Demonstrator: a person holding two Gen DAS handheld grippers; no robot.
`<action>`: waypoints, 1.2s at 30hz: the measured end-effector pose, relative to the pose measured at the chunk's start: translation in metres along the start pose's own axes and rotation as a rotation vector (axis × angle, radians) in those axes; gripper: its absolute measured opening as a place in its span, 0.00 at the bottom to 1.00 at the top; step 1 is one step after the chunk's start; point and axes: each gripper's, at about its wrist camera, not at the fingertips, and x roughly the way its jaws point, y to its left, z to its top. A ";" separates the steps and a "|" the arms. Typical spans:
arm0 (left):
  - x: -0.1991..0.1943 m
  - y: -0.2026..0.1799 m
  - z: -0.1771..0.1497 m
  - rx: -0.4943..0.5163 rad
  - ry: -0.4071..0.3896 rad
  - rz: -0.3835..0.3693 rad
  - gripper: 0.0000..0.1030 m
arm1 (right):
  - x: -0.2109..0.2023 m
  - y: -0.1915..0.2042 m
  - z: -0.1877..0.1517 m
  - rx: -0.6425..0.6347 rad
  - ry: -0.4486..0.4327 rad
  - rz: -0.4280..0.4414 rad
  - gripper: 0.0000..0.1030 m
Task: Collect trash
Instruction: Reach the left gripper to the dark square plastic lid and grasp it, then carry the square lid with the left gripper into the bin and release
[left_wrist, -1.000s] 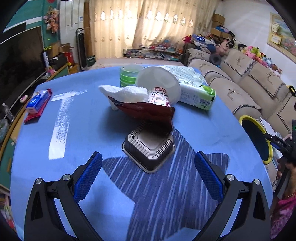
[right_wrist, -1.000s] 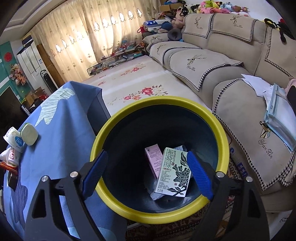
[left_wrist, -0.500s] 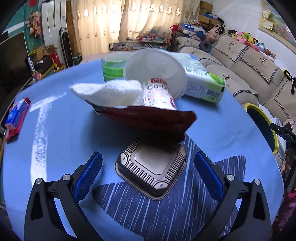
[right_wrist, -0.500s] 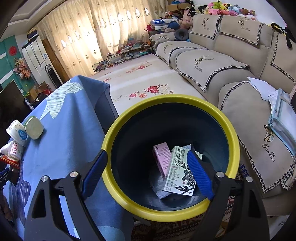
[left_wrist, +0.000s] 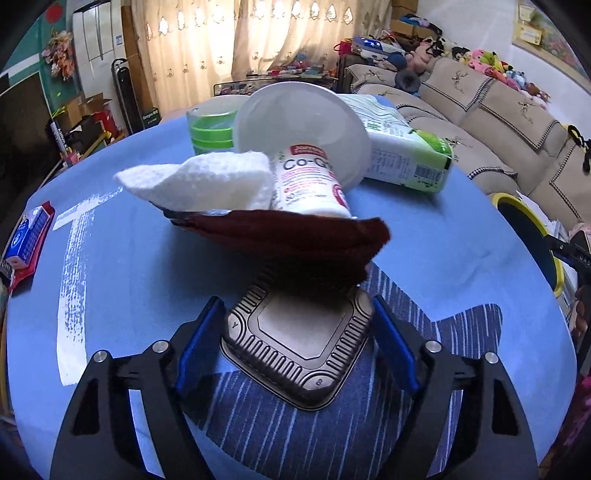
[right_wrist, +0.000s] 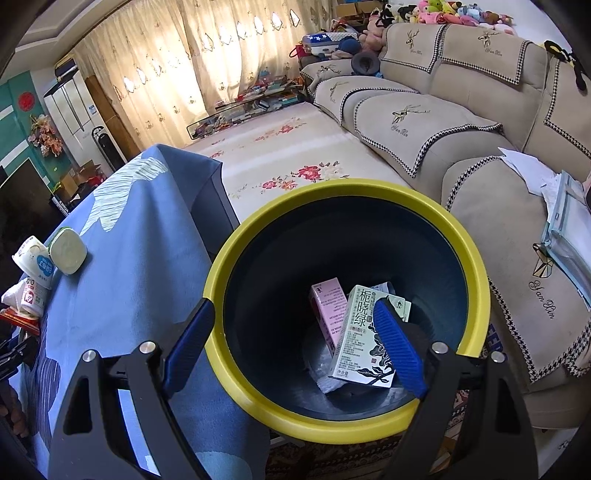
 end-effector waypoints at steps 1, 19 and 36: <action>-0.001 0.000 -0.001 0.000 -0.001 -0.003 0.73 | 0.000 -0.001 0.000 0.002 0.001 0.001 0.80; -0.058 -0.032 -0.066 -0.056 0.051 -0.057 0.69 | -0.020 0.002 -0.012 -0.001 -0.011 0.054 0.80; -0.094 -0.129 -0.037 0.095 -0.047 -0.180 0.69 | -0.069 -0.036 -0.022 0.026 -0.098 -0.026 0.81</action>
